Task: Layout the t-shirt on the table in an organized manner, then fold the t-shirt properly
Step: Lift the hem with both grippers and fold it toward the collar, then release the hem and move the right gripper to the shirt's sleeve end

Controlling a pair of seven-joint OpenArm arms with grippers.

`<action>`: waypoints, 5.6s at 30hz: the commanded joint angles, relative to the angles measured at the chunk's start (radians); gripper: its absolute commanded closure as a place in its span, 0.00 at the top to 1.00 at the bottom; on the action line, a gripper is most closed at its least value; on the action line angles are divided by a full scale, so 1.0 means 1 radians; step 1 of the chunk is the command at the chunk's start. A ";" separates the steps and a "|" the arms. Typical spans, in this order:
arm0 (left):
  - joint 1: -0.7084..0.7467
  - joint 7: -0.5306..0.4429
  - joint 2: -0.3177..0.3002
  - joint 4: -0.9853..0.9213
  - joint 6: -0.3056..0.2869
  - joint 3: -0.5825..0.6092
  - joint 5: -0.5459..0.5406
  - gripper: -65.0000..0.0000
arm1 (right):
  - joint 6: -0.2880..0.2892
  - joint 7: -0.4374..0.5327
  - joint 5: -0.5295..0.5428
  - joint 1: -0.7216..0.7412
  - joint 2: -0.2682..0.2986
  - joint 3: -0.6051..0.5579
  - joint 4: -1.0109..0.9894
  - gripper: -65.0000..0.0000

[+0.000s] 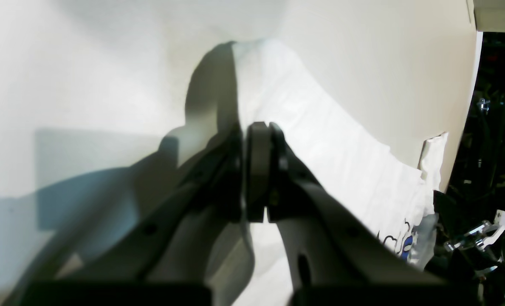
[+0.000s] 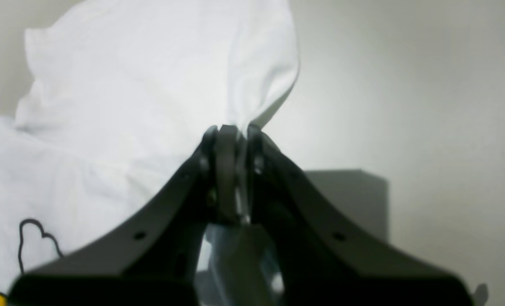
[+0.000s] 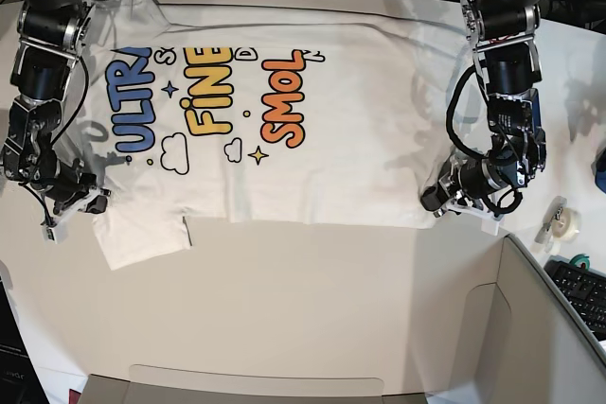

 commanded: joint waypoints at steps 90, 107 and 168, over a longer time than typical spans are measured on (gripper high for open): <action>0.855 0.020 -0.042 1.062 0.011 -0.190 0.026 0.22 | -0.005 -0.133 -0.040 -0.721 -0.026 0.334 0.846 0.31; 0.849 0.020 -0.042 1.070 0.011 -0.267 0.021 0.22 | -0.005 -0.133 -0.040 -0.684 -0.026 0.415 0.934 0.34; 0.826 0.021 -0.004 1.064 0.011 -0.262 0.024 0.22 | 0.002 -0.452 0.103 -0.377 -0.127 0.281 0.815 0.00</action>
